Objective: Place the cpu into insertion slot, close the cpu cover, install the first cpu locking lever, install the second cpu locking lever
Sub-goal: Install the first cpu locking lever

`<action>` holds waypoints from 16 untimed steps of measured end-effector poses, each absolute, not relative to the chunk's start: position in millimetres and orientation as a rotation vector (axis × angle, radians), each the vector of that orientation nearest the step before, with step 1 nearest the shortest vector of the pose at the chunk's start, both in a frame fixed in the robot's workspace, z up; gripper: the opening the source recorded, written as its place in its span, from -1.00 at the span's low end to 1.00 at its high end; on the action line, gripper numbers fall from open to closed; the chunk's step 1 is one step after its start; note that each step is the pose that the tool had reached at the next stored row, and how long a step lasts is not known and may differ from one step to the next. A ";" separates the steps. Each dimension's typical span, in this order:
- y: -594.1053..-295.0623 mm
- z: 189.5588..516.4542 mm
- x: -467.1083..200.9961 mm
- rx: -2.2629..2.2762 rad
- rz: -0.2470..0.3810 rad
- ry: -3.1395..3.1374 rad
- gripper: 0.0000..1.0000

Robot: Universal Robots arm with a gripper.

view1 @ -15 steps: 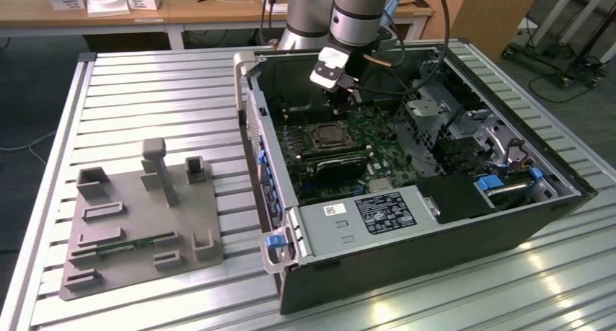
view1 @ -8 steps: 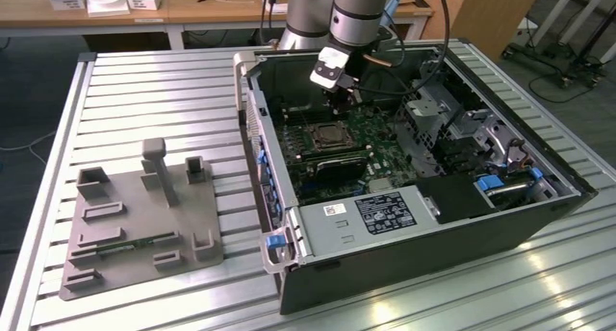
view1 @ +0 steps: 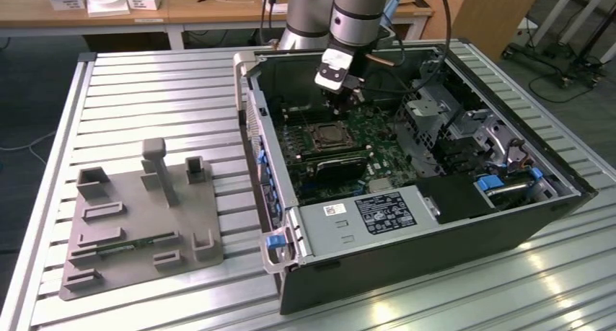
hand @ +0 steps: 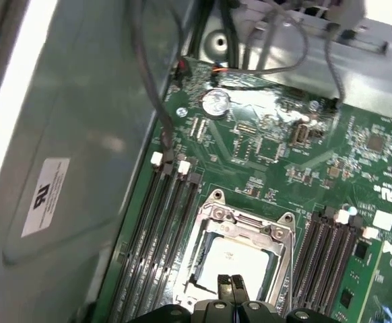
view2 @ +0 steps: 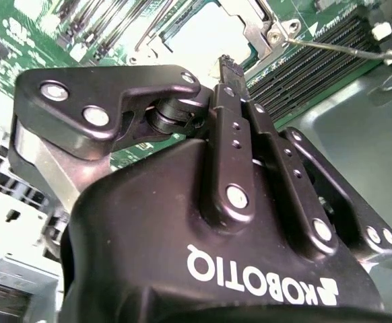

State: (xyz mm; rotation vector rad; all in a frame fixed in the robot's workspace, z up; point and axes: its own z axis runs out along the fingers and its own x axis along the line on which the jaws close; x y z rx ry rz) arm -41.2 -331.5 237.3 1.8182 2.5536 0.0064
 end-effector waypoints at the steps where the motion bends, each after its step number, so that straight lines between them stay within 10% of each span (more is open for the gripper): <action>1: -331.5 237.4 -41.2 1.807 0.006 2.562 -0.80; 16: -331.5 250.1 -41.3 1.657 0.007 2.662 -0.80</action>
